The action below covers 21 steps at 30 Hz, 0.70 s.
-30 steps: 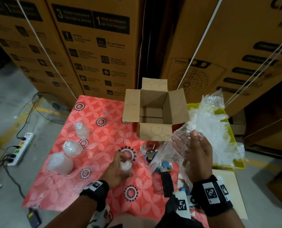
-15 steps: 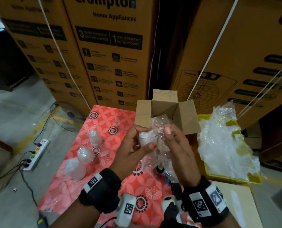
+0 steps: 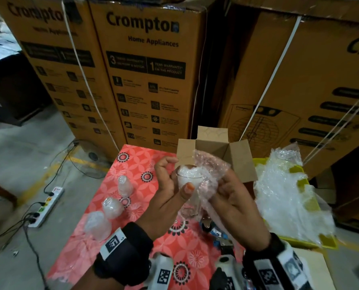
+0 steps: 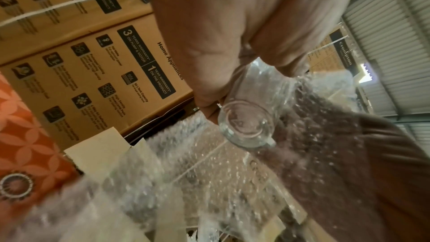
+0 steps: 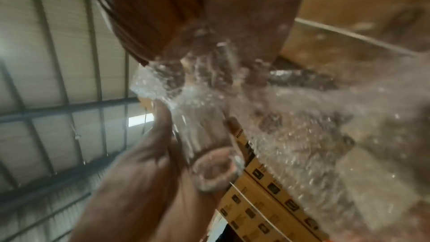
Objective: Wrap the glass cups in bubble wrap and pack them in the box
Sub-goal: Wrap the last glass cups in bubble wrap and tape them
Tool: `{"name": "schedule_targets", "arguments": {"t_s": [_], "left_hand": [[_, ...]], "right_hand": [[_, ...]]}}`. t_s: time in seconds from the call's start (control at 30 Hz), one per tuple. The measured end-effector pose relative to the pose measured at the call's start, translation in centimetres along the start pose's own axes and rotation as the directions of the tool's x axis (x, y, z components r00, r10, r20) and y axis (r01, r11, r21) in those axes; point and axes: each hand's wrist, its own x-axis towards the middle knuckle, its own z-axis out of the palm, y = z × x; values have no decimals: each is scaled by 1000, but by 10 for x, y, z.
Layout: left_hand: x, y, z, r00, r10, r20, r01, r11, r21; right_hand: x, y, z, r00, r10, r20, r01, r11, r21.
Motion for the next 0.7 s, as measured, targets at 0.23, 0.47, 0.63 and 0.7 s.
{"name": "schedule_targets", "arguments": {"t_s": [0.23, 0.47, 0.63, 0.7], "left_hand": [[4, 8, 11, 994, 109, 16, -110, 993, 32], [5, 14, 13, 986, 163, -22, -161, 983, 92], [-1, 22, 21, 987, 159, 15, -160, 985, 63], [-2, 25, 24, 986, 166, 11, -167, 985, 52]], "right_hand": [[0, 19, 26, 917, -172, -359, 124, 980, -153], [-3, 14, 37, 749, -378, -544, 217, 916, -337], [-2, 10, 41, 691, -460, -558, 316, 886, -340], [0, 10, 43, 700, -461, -546, 334, 887, -321]]}}
